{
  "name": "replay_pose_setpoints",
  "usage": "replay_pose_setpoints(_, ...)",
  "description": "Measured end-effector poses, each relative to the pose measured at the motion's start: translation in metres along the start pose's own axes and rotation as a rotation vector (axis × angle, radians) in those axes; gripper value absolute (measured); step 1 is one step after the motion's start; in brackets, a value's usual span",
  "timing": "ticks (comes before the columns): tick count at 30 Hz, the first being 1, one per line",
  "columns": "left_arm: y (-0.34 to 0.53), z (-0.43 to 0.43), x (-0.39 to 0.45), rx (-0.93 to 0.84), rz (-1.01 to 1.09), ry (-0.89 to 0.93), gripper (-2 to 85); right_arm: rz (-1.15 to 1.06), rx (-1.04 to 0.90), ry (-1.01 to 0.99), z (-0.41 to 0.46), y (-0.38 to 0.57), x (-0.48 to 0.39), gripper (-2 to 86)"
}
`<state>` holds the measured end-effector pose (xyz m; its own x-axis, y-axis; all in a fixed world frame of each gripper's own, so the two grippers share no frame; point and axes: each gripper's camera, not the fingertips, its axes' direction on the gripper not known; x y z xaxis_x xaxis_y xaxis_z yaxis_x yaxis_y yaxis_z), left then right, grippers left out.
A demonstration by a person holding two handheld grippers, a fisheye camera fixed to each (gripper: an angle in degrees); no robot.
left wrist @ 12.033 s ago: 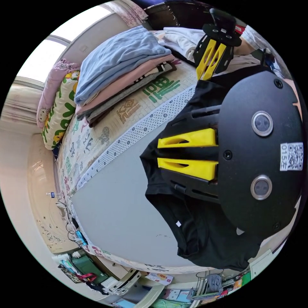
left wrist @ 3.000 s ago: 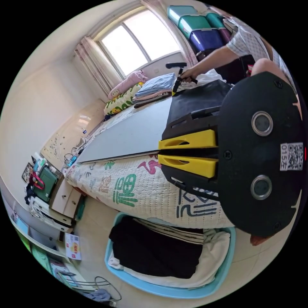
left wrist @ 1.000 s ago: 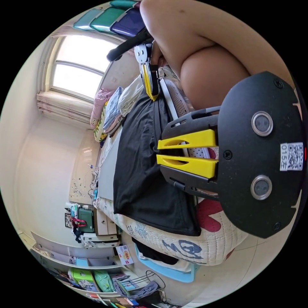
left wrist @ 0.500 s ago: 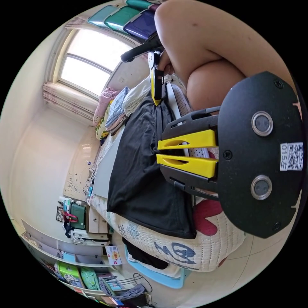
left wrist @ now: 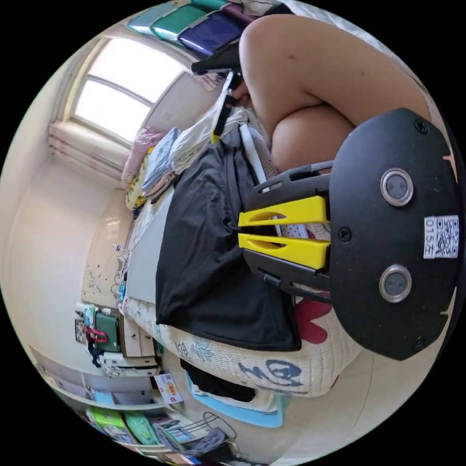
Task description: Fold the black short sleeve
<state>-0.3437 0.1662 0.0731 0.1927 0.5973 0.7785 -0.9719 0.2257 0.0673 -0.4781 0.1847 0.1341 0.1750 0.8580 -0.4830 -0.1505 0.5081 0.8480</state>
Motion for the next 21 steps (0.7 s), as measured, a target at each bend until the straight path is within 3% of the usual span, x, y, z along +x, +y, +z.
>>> replay_pose_setpoints(8, -0.105, 0.001, 0.037, -0.009, 0.21, 0.005, 3.5, 0.169, -0.028, -0.098, 0.004, 0.095, 0.089, 5.5)
replay_pose_setpoints(12, -0.189, 0.069, 0.083, 0.013, 0.313, 0.057, 6.5, 0.211, -0.075, -0.005, 0.031, 0.122, 0.097, 10.3)
replay_pose_setpoints(16, -0.266, 0.176, 0.134, -0.091, 0.38, 0.165, 8.2, 0.191, -0.095, 0.009, 0.045, 0.142, 0.098, 10.8)
replay_pose_setpoints(21, -0.326, 0.295, 0.165, -0.18, 0.28, 0.212, 8.4, 0.173, -0.1, 0.018, 0.056, 0.153, 0.099, 10.1)
